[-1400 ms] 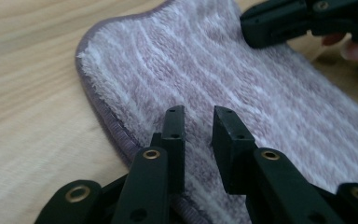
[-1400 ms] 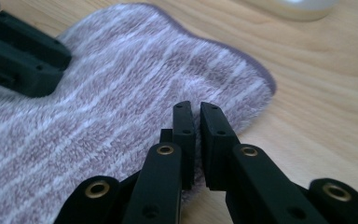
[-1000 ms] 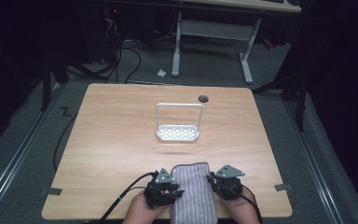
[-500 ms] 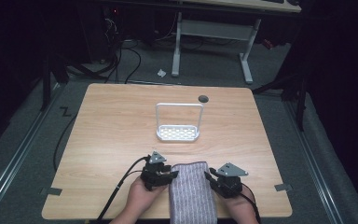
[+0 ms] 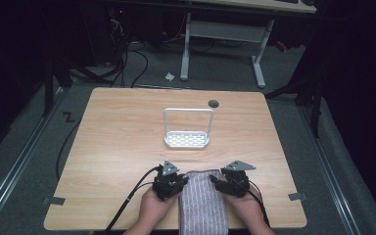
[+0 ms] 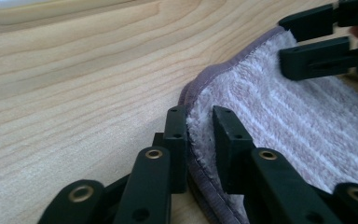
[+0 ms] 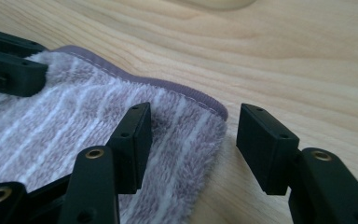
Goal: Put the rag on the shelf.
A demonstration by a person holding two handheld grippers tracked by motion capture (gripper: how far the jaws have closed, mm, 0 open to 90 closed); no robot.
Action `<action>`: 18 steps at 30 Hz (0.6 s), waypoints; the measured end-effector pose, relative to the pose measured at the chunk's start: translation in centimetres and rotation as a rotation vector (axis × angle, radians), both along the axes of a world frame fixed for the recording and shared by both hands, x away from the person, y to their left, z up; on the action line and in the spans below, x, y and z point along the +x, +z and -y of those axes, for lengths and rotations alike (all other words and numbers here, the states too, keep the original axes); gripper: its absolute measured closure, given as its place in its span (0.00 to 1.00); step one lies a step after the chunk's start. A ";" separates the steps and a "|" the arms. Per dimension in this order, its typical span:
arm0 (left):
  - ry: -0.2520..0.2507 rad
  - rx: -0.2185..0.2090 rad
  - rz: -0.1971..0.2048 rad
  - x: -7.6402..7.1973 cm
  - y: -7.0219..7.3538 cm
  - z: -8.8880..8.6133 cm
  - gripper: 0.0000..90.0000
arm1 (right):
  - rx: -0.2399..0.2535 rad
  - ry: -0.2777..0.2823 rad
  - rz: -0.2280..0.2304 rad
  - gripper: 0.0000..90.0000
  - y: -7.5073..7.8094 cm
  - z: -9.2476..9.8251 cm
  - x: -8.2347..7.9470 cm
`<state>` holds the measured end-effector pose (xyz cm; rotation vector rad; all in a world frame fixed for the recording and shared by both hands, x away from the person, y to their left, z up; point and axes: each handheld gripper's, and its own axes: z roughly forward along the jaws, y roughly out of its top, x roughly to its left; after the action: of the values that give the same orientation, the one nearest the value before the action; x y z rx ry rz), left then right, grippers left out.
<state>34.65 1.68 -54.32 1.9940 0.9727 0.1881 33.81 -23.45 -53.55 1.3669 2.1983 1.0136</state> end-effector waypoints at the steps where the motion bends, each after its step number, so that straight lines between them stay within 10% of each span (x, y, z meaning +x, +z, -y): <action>1: -0.004 0.001 -0.001 0.0 0.0 0.0 0.87 | 0.005 0.002 -0.001 0.57 0.0 -0.1 -0.1; 11: -0.016 -0.009 -0.018 0.0 0.0 -0.1 0.90 | 0.010 0.040 0.017 0.89 -0.2 -0.7 -1.0; 18: 0.021 -0.078 0.032 -0.5 0.7 -1.1 0.90 | -0.002 0.057 0.099 0.92 0.4 -1.4 -2.1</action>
<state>34.18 2.82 -53.59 1.9047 0.9665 0.1897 31.68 -22.07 -53.17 1.2321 2.1759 1.0750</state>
